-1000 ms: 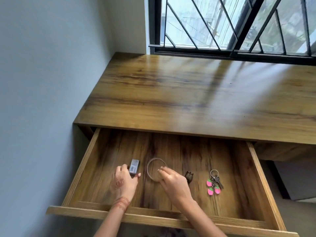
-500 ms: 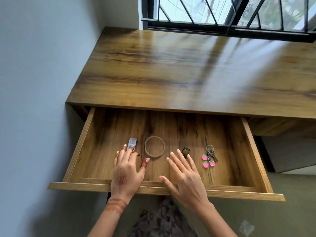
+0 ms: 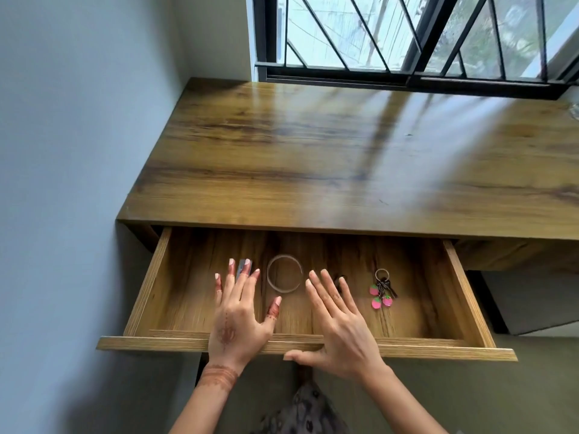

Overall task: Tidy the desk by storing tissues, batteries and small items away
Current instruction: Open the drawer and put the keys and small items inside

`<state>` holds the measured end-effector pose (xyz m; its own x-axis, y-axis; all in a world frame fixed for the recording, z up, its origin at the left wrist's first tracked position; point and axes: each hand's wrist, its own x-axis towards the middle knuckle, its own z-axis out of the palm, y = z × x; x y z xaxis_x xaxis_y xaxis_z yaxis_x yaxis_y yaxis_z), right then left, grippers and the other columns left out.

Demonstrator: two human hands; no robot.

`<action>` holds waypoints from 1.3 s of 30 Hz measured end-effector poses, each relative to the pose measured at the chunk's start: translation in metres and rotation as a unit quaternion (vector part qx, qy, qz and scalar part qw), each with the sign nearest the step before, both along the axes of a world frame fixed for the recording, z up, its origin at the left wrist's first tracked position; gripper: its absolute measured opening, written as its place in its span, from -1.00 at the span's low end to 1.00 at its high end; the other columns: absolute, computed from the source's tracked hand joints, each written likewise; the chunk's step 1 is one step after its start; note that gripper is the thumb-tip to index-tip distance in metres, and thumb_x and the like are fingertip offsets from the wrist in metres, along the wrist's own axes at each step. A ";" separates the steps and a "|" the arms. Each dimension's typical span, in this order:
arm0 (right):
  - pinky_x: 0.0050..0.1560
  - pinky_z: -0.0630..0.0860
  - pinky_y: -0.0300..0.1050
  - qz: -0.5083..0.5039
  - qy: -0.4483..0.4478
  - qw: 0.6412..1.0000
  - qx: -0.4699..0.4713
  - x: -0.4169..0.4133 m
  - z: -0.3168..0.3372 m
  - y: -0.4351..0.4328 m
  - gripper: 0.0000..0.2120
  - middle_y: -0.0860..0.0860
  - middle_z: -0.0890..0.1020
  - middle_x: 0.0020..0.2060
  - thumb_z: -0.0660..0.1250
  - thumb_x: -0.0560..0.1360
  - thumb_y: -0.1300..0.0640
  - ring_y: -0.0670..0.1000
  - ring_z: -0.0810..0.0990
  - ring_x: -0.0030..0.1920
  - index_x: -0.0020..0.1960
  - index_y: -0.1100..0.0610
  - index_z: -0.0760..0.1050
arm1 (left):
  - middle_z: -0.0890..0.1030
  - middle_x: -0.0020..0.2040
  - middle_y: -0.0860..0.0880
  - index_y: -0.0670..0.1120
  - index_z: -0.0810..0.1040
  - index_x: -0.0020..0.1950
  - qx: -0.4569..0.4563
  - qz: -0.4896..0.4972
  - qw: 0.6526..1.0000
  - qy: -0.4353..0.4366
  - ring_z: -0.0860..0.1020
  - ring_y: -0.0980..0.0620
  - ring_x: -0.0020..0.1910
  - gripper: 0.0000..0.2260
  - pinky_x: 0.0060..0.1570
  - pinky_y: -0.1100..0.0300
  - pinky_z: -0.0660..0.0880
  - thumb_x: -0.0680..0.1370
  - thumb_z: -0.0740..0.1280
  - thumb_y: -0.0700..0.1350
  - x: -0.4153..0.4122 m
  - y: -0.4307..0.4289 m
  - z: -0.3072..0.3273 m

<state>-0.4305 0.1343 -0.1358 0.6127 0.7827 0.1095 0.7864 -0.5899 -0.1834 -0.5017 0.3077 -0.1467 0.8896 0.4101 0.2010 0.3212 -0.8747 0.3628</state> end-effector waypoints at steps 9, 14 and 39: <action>0.46 -0.04 0.10 -0.029 0.007 0.999 -0.035 0.067 0.004 0.032 0.13 0.15 0.11 0.49 0.04 0.25 -0.58 0.07 -0.04 0.51 0.47 0.29 0.06 | 0.06 0.52 -0.14 -0.23 0.07 0.49 0.071 -0.105 0.990 0.053 -0.12 -0.09 0.51 -0.07 0.46 -0.03 -0.20 0.40 -0.01 0.48 0.066 0.031 0.010; 0.44 -0.09 0.09 -0.062 0.001 0.997 -0.055 0.104 0.004 0.051 0.14 0.20 0.11 0.47 -0.08 0.26 -0.58 0.13 0.02 0.49 0.45 0.33 0.07 | 0.04 0.50 -0.21 -0.27 0.01 0.48 0.118 -0.146 0.975 0.119 0.02 -0.17 0.50 0.04 0.43 0.04 -0.24 0.32 -0.10 0.54 0.098 0.061 0.010; 0.33 0.33 0.06 -0.099 -0.210 0.973 -0.010 0.135 -0.020 0.096 -0.58 0.25 0.44 0.30 0.13 0.48 0.27 0.18 0.42 0.32 0.32 0.35 0.34 | 0.61 0.10 -0.25 -0.30 0.55 0.16 0.226 -0.082 0.970 -0.028 0.62 -0.12 0.07 -0.42 0.08 0.00 0.53 0.14 0.50 -0.34 0.131 0.063 -0.006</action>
